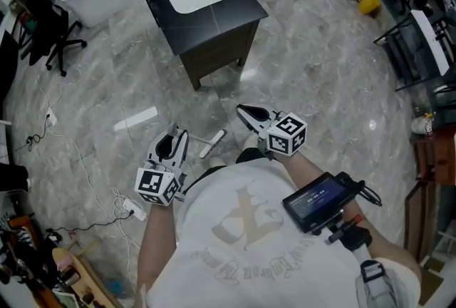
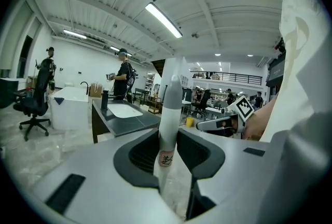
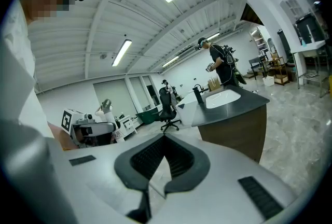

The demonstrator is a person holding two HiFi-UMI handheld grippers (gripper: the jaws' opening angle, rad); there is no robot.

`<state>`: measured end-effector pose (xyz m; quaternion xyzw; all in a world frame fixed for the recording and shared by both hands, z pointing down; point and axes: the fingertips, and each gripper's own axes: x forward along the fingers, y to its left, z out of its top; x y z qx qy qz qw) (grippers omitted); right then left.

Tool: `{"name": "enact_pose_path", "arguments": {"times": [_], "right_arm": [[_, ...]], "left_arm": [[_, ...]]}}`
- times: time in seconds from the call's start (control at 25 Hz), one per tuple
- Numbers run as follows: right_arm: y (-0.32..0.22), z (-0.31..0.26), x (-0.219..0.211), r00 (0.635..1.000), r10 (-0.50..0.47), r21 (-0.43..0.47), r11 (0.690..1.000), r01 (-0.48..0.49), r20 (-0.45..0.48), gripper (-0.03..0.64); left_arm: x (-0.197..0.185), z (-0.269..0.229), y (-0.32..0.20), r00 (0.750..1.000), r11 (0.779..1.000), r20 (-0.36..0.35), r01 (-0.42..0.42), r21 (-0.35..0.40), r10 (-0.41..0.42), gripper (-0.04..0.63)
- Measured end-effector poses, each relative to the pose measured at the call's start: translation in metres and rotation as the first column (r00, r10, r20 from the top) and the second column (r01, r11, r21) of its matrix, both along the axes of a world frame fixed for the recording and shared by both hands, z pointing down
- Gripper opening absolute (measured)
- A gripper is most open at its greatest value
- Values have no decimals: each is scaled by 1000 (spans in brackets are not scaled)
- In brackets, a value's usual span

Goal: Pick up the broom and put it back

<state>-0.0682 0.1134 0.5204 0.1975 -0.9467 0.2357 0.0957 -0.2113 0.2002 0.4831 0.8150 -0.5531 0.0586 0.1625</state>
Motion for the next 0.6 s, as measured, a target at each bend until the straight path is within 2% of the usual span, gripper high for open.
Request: {"name": "enact_pose_path", "arguments": {"times": [0.4, 0.6], "right_arm": [[2, -4, 2, 999, 41, 18, 999, -41, -25, 15], [-5, 0, -6, 999, 48, 12, 999, -48, -25, 15]], "left_arm": [[-13, 3, 4, 1000, 1000, -4, -5, 10, 6, 112], [-21, 11, -4, 1000, 1000, -2, -2, -9, 2, 112]]}}
